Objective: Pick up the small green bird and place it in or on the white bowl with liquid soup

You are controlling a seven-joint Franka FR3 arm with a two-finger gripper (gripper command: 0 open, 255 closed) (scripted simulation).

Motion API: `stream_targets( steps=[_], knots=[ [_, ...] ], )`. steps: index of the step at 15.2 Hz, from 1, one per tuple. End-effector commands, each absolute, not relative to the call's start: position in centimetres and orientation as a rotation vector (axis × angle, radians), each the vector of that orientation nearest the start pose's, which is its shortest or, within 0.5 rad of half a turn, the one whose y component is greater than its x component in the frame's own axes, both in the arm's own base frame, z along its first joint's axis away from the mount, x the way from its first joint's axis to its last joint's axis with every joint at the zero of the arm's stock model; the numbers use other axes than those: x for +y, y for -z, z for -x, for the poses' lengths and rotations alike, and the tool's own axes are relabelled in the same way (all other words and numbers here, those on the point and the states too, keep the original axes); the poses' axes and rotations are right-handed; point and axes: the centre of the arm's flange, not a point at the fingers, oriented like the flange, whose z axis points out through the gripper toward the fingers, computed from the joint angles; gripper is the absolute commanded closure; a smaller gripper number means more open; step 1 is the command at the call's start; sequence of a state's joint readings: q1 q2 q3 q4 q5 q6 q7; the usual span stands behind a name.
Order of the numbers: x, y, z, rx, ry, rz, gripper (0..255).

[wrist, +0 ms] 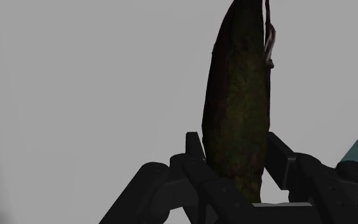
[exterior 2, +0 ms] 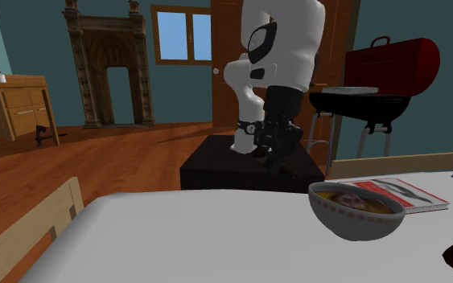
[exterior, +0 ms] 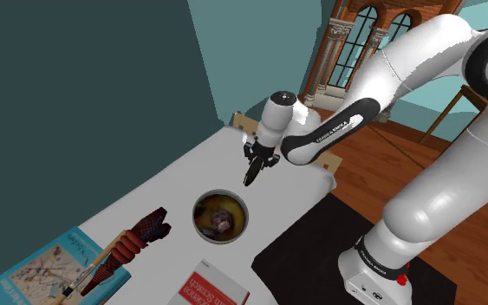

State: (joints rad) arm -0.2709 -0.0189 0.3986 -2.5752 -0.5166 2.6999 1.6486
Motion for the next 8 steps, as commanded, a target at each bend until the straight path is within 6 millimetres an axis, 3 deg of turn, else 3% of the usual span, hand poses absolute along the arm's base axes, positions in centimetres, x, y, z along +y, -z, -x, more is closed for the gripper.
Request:
stream_targets(
  steps=[1,8],
  knots=[
    [10.0,-28.0,-44.5,1.613,0.458,2.724,255],
    [19.1,-28.2,-42.8,1.613,0.458,2.724,255]
  ],
)
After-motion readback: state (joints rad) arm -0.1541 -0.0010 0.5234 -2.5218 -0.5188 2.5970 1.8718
